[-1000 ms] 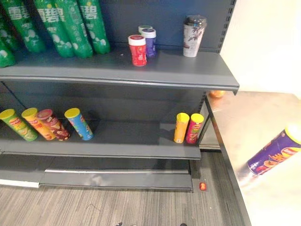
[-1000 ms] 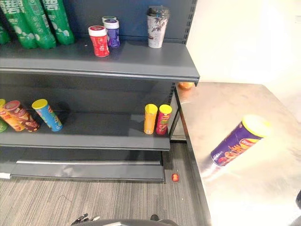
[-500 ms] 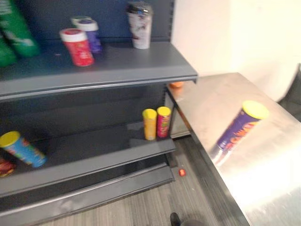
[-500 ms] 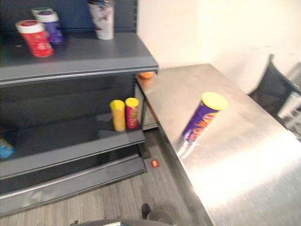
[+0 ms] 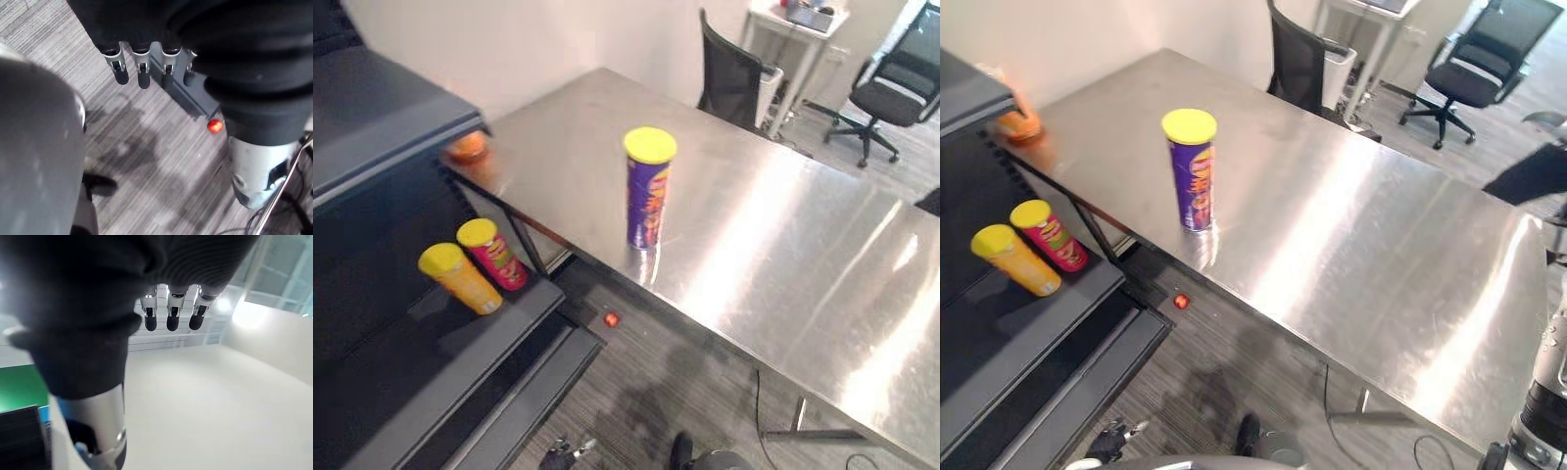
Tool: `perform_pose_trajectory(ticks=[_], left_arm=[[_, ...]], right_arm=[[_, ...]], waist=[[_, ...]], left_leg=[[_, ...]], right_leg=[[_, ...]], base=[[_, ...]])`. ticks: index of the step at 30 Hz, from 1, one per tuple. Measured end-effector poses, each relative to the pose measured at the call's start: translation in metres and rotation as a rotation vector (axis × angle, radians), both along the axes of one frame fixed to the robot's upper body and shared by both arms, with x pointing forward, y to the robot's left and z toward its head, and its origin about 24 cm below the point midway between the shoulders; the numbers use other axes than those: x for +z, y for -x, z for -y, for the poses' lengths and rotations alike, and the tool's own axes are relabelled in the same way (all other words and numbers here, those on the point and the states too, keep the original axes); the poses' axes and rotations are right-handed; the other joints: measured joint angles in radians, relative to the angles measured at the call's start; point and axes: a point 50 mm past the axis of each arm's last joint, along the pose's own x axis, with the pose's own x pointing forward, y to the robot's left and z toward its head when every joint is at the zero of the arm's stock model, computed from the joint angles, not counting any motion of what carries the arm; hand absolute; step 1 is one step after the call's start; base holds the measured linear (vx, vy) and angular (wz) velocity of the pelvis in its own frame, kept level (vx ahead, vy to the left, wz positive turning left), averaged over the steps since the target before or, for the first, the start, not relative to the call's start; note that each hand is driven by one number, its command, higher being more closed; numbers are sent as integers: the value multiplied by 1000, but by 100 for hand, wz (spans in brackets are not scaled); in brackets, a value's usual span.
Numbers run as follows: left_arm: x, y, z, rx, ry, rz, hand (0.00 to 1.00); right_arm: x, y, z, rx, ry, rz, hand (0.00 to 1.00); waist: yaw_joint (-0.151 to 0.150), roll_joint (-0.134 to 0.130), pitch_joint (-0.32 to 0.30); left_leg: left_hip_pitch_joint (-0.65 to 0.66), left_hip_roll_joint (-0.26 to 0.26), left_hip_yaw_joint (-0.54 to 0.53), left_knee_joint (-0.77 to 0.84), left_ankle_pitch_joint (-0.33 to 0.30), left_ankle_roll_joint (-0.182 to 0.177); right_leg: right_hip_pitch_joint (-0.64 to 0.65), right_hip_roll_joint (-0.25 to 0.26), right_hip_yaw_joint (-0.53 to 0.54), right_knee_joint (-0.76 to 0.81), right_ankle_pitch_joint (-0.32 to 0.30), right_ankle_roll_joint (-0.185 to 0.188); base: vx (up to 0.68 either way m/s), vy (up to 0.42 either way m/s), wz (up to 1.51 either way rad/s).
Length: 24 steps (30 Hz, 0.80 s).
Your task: Put the gum and the chips on the shelf.
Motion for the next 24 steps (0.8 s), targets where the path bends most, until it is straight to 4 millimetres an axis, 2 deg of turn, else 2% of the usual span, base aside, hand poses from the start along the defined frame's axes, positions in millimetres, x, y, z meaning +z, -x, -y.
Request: perform_pose_trajectory(ticks=[5, 11, 12, 13, 14, 15, 16, 17, 18, 19, 20, 21, 22, 23, 24], left_arm=[[0, -2, 4, 11, 8, 14, 0], [0, 2, 4, 63, 19, 18, 0], [0, 1, 4, 74, 26, 26, 0], [2, 1, 0, 117, 28, 45, 0], [3, 1, -2, 159, 35, 61, 0], [3, 0, -2, 181, 41, 69, 0], [4, -2, -1, 230, 54, 91, 0], [4, -2, -1, 245, 57, 97, 0], [4, -1, -1, 244, 53, 96, 0], [4, 2, -2, 242, 49, 93, 0], [3, 4, 2, 239, 55, 89, 0], [3, 5, 5, 238, 58, 85, 0], [2, 5, 7, 208, 57, 80, 0], [4, 2, 6, 190, 51, 91, 0], [4, 1, 6, 178, 48, 91, 0]], right_arm=[[-7, 4, 7, -31, -12, -29, 0], [-10, 19, 21, -102, -49, -7, 0], [-8, 21, 21, -95, -52, 5, 0], [-7, 21, 20, -84, -55, 17, 0], [-6, 20, 19, -79, -58, 28, 0], [-5, 20, 19, -75, -61, 33, 0], [-8, 16, 18, -45, -85, 33, 0], [-12, 12, 15, -26, -95, 14, 0], [-14, 9, 13, -15, -95, 4, 0], [-14, 6, 11, 1, -90, -2, 0], [-12, 7, 10, 7, -91, 9, 0], [-11, 7, 10, 12, -92, 13, 0], [-9, 9, 9, 19, -87, 33, 0], [-5, 9, 7, 25, -76, 46, 0], [-4, 9, 7, 29, -73, 55, 0]], waist=[[6, 8, 2], [18, 8, 4], [22, 7, 8], [28, 0, 16], [42, -4, 26], [48, -3, 27], [59, -2, 28], [74, -3, 28], [79, -1, 28], [71, 9, 30], [70, 29, 28], [71, 41, 21], [66, 38, 15], [65, 23, 16], [63, 12, 11]], left_leg=[[28, 97, -14, 159, 3, 13], [68, 124, -65, 249, 36, 29], [50, 140, -131, 313, 61, 33], [-11, 143, -283, 402, 116, 47], [-62, 124, -411, 449, 105, 38], [-86, 96, -494, 455, 77, 24], [-119, 18, -670, 420, 34, 0], [-117, -49, -804, 334, 10, -24], [-113, -73, -860, 279, 9, -27], [-107, -107, -947, 155, 20, -33], [-91, -119, -1018, 33, 33, -56], [-68, -126, -1038, -12, 13, -80], [-38, -149, -1050, -87, -7, -63], [-36, -182, -1023, -106, 9, -44], [-30, -195, -1018, -111, 13, -36]], right_leg=[[105, 52, 26, -72, 6, -10], [185, 53, 42, -102, 6, -10], [205, 53, 54, -108, 6, -10], [217, 47, 75, -108, 6, -10], [226, 35, 98, -107, 6, -10], [225, 29, 113, -103, 6, -10], [223, 12, 147, -92, 5, -7], [220, -4, 189, -83, 1, -6], [213, -8, 207, -81, -2, -1], [199, -11, 234, -76, -6, 7], [174, -4, 266, -61, -9, 21], [168, -4, 288, -57, -6, 35], [152, -20, 310, -61, 15, 63], [135, -55, 326, -65, 31, 87], [133, -68, 335, -70, 39, 100]], base=[[7, -48, -14], [61, 32, -9], [40, 85, -29], [38, 113, -43], [29, 128, -46], [35, 165, -62], [43, 212, -88], [39, 218, -97], [9, 296, -90], [-15, 335, -75], [-14, 353, -74], [57, 277, -64], [71, 252, -52], [70, 237, -35], [43, 240, -23]])
